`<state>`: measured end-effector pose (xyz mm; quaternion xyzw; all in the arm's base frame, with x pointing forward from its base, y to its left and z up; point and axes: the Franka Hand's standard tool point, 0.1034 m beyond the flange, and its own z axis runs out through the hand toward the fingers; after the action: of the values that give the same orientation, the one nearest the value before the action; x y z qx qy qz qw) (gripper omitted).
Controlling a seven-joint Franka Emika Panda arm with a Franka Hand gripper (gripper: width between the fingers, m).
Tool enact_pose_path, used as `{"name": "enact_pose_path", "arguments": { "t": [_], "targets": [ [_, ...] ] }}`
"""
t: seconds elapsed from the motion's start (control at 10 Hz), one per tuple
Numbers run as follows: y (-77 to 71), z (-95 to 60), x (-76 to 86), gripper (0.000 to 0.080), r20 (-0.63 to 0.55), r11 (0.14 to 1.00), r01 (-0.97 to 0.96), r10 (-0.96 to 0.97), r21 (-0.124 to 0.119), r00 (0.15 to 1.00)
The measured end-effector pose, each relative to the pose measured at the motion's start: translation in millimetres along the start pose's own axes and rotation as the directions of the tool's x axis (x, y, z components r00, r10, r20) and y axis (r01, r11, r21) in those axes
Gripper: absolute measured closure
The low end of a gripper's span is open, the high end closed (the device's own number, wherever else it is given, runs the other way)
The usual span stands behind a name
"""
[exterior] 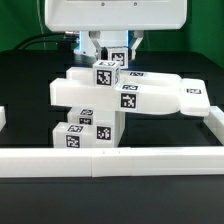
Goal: Assemble chair
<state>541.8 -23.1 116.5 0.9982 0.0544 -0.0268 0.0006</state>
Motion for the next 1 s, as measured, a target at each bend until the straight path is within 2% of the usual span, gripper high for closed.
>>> {"name": "enact_pose_path", "arguments": {
  "t": [0.3, 0.5, 0.6, 0.7, 0.9, 1.0],
  "targets": [
    [-0.2, 0.1, -0.1, 0.0517, 0.000, 0.995, -0.096, 0.096, 0.002, 0.995],
    [0.6, 0.2, -0.3, 0.0517, -0.001, 0.945, -0.326, 0.326, 0.011, 0.945],
    [0.1, 0.3, 0.0, 0.0517, -0.001, 0.906, -0.423, 0.424, 0.020, 0.906],
    [0.0, 0.4, -0.2, 0.0517, 0.001, 0.816, -0.577, 0.577, 0.040, 0.817],
    [-1.3, 0.6, 0.7, 0.0517, 0.014, 0.692, -0.718, 0.719, 0.078, 0.695],
    [-2.0, 0.5, 1.2, 0.0517, 0.020, 0.636, -0.768, 0.769, 0.079, 0.639]
  ]
}}
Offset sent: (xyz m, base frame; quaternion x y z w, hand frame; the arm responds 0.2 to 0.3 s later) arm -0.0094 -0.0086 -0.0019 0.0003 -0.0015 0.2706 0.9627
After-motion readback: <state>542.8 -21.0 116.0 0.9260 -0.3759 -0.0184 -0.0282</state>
